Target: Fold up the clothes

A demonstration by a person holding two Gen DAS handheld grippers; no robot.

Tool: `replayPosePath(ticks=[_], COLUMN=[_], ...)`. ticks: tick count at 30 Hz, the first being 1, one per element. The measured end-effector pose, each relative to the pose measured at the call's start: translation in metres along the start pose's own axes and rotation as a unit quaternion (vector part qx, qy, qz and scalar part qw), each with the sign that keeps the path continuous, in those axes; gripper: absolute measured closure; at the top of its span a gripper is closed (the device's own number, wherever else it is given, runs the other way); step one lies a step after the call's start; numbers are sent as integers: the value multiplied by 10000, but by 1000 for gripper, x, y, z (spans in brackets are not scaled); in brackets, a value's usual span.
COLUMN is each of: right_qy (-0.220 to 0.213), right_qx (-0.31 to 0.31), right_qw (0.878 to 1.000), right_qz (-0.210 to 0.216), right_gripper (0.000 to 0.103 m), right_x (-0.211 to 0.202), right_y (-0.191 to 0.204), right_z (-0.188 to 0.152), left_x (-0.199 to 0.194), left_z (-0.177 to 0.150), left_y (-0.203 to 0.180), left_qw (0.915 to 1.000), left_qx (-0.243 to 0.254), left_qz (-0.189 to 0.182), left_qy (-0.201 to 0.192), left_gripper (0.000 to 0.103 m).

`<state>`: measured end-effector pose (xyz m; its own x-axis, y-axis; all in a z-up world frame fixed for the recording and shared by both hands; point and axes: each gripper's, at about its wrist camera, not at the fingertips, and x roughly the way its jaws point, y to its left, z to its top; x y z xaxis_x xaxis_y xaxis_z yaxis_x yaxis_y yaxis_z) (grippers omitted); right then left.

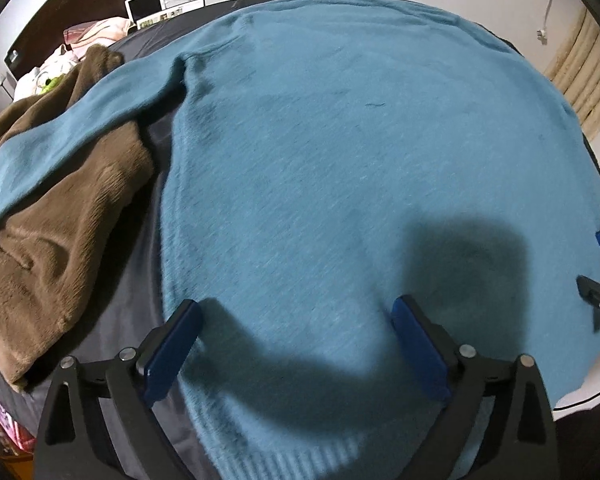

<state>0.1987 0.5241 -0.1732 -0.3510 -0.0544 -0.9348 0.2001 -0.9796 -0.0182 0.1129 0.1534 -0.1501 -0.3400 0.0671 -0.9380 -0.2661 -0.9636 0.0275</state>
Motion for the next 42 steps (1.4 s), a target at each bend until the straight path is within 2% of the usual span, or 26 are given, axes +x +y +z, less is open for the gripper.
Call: replayPosePath(ticks=[8, 12, 15, 17, 21, 23, 28, 31, 36, 42], right_qy=[-191, -510, -765, -853, -845, -877, -942, -868, -657, -532], right_qx=[-169, 814, 1646, 2168, 2827, 2909, 2829, 2751, 2589, 2238], right_qw=[9995, 9952, 9833, 9724, 9526, 9486, 9512, 9542, 9607, 9685], right_qz=[208, 182, 110, -122, -741, -880, -793, -786, -753, -952], right_gripper=[0, 0, 0, 1, 8, 11, 13, 13, 13, 18], right_x=[-12, -34, -52, -64, -78, -80, -75, -49, -37, -33], right_y=[3, -46, -89, -118, -151, -170, -193, -194, -196, -191], right_z=[-20, -31, -42, -55, -72, -73, -67, -49, -51, -52], left_x=[-2, -2, -7, -16, -29, -30, -25, -24, -19, -17], left_z=[3, 10, 18, 23, 38, 45, 25, 27, 30, 28], left_y=[16, 20, 18, 10, -21, -44, -81, -75, -70, -67], left_qw=[9998, 9993, 9985, 9989, 9999, 9997, 9994, 9994, 9993, 9990], left_qx=[24, -134, -325, -396, -37, 149, 34, -39, -240, -343], left_qz=[189, 230, 299, 119, -110, -184, -350, -354, -300, -279], left_qy=[114, 272, 333, 201, -22, -62, -37, -47, 35, 75], left_gripper=[0, 0, 1, 1, 1, 1, 1, 1, 1, 1])
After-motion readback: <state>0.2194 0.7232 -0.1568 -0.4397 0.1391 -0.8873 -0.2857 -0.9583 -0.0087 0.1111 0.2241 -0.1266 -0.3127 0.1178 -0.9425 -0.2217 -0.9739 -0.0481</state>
